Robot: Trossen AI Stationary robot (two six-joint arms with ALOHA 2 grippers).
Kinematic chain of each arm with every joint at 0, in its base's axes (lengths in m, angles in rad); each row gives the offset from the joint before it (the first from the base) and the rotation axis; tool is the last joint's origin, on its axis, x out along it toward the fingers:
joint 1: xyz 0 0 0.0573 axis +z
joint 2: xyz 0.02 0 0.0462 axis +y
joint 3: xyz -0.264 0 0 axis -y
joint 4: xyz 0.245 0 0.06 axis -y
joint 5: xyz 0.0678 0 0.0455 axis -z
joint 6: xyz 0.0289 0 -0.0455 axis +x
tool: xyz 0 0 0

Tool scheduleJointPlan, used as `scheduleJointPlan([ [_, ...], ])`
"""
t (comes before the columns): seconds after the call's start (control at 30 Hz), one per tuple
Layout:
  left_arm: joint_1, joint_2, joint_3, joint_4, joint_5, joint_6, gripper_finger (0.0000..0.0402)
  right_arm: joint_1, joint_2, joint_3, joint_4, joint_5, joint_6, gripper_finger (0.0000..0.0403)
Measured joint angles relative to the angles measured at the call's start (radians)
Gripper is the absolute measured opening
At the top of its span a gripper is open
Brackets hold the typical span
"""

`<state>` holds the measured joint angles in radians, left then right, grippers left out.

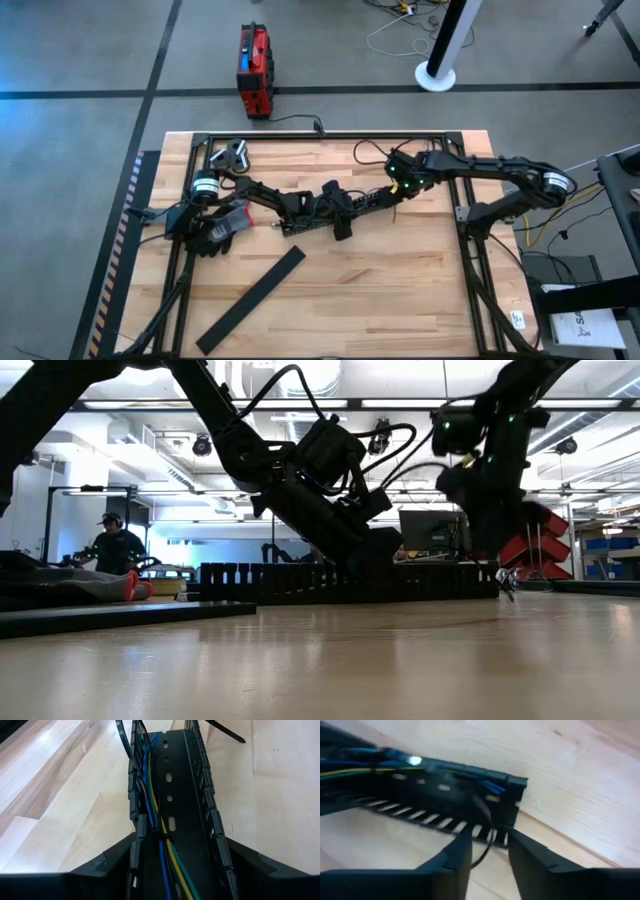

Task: Ziptie cables
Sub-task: Put the ziptied cable wires into the black cable duct

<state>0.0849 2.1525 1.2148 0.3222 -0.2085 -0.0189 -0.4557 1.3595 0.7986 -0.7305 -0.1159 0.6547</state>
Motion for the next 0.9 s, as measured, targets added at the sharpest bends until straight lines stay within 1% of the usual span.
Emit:
scheduleJointPlan([
  [0.1, 0.000, 0.000, 0.000, 0.000, -0.002, 0.000, 0.0221, 0.001, -0.047, 0.021, -0.053, 0.021, -0.020, 0.0137],
  [0.17, 0.000, 0.000, 0.000, 0.000, -0.002, 0.001, 0.0222, 0.006, -0.085, 0.027, -0.052, 0.039, -0.032, 0.0154],
  [0.27, 0.000, 0.000, 0.000, 0.000, -0.001, 0.003, 0.0229, 0.042, -0.140, 0.025, -0.050, 0.039, -0.139, 0.0172],
  [0.43, 0.000, 0.000, 0.000, 0.000, 0.003, 0.007, 0.0230, 0.182, -0.170, -0.010, -0.047, 0.048, -0.498, 0.0178],
  [0.6, 0.000, 0.000, 0.000, 0.000, 0.006, 0.009, 0.0223, 0.339, -0.116, -0.038, -0.041, 0.078, -0.909, 0.0166],
  [0.67, 0.000, 0.000, 0.000, 0.000, 0.008, 0.010, 0.0225, 0.388, -0.076, -0.040, -0.041, 0.124, -1.044, 0.0158],
  [0.77, 0.000, 0.000, 0.000, 0.000, 0.008, 0.010, 0.0231, 0.432, -0.001, -0.040, -0.038, 0.254, -1.192, 0.0145],
  [0.9, 0.000, 0.000, 0.000, 0.000, 0.009, 0.010, 0.0230, 0.458, 0.096, -0.040, -0.037, 0.433, -1.325, 0.0127],
])
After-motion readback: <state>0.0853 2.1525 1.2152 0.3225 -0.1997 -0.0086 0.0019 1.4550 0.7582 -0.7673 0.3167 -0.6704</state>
